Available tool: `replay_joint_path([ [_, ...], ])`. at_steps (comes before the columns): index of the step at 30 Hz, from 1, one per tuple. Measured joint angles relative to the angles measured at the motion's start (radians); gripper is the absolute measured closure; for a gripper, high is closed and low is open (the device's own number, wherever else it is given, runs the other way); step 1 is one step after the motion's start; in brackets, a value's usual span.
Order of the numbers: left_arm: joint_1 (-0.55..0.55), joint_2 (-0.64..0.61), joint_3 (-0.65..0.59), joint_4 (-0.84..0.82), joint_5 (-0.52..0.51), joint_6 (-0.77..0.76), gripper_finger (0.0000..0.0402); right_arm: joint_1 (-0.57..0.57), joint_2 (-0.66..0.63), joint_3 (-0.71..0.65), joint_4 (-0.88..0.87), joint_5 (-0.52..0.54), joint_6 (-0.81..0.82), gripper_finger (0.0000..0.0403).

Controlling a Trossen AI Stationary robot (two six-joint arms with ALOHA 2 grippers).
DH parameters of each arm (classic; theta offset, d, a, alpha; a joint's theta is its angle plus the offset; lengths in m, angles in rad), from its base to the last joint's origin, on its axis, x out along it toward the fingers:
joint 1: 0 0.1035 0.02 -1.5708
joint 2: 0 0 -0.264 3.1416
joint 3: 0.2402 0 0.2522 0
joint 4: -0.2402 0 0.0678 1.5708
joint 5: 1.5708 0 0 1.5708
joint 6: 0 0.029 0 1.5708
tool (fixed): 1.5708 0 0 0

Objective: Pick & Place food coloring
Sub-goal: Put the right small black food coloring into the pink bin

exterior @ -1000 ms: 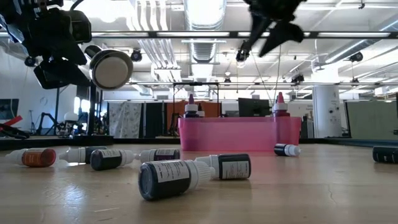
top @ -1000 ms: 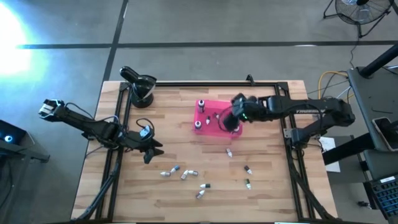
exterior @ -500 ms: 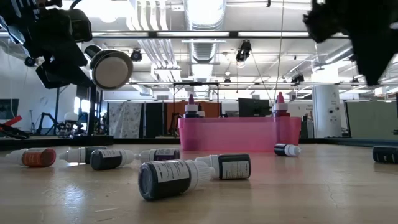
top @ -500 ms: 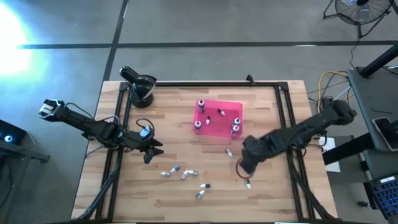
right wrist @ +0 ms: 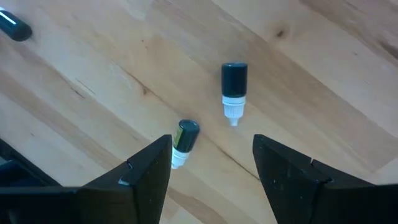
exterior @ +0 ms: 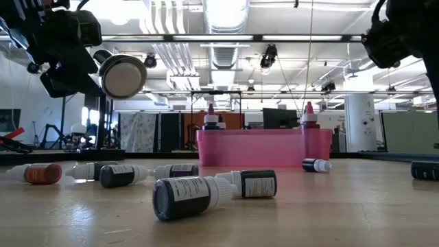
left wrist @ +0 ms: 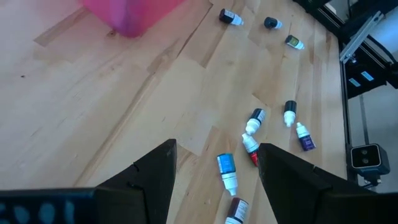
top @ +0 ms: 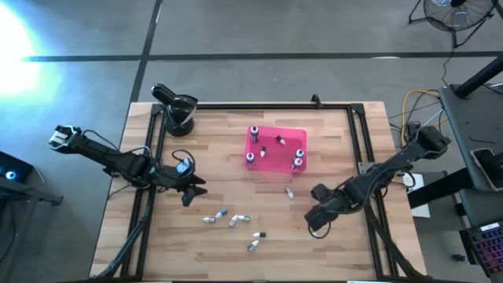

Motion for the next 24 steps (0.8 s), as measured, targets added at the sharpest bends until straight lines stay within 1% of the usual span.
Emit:
replay_joint_path([
  [6,0.0,0.0,0.0,0.0,-0.006,-0.005,0.0204,0.0,0.0,0.001,0.002,-0.041,-0.012,0.0184],
  [14,0.001,0.004,0.0,0.0,-0.024,-0.004,0.0204,-0.002,0.01,-0.008,0.0,-0.045,-0.01,0.0184],
  [17,0.001,0.003,0.0,0.0,-0.044,-0.002,0.0204,-0.003,0.048,-0.018,0.002,-0.024,-0.036,0.0184],
  [20,0.001,0.003,0.0,-0.001,-0.074,-0.002,0.0204,-0.01,0.111,-0.023,0.016,-0.026,-0.057,0.0184],
  [24,0.001,0.003,0.0,-0.002,-0.076,-0.004,0.0204,-0.01,0.181,0.008,0.055,-0.026,-0.08,0.0184],
])
